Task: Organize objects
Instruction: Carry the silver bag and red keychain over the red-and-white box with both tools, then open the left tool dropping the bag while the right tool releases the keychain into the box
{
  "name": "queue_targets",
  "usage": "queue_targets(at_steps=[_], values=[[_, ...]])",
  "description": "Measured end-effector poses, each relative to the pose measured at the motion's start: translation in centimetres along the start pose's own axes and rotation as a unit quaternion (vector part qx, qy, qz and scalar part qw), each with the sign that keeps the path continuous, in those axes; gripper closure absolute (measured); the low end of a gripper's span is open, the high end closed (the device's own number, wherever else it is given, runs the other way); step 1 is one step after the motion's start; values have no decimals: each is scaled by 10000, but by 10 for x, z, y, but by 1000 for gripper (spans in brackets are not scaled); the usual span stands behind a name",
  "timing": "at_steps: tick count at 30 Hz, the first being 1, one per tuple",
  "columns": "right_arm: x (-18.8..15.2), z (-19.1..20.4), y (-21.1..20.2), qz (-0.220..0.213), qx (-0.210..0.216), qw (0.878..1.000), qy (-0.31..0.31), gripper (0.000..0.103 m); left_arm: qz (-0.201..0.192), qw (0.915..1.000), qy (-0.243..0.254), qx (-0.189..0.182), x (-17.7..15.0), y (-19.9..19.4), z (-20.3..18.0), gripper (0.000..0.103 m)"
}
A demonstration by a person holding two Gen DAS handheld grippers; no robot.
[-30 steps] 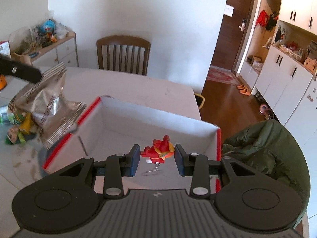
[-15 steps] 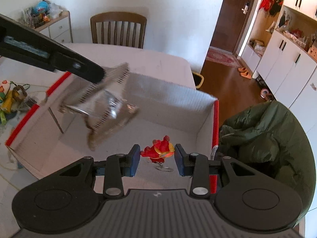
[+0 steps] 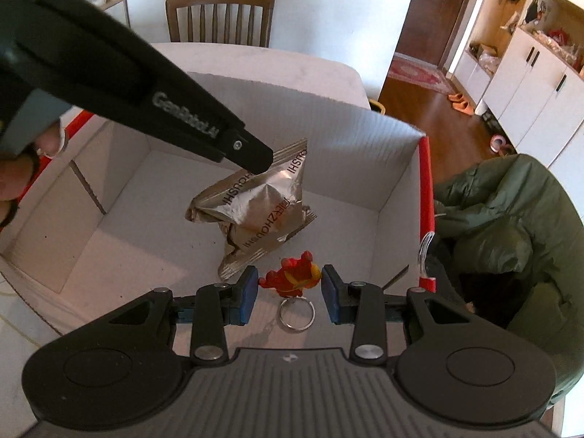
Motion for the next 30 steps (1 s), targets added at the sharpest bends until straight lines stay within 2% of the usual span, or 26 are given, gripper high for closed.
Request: queue_targets(at_steps=[10,12,16,21,25,27,30], values=[[1,1,-1,3,-2,10000,-3,65,316,9993,-49,196,-7,19,13,102],[2,0,-2,-20,12,10000,11,64,385,9990,-82,233,-8,21,15,95],[5,-1,-9,-130,38,9999,82,52,407,9987,-151,280,-11,18,17,84],[5,-1,-18,-186,-16,9998,85,49,295,9987,-191,372,-12,7,16,54],[6,-1,-25,-268,-32,9996,91,48,188,9990,-155,374,-13,-8,14,49],[7,1,-31,-326,-14,9994,74,46,98,9990,-157,397,-13,-17,14,39],[8,3,-41,-446,44,9990,82,42,-21,9991,-177,376,-14,-29,13,37]])
Point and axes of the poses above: each gripper's, at about its wrist camera, not at the fingertips, and y roughly the way its jaws point, z to its left, x to its top, the point moved 5 cm from there along y, roughly the way its jaws point, and after that the axes turned 3 degrees about -y, right-handed, at the moved point
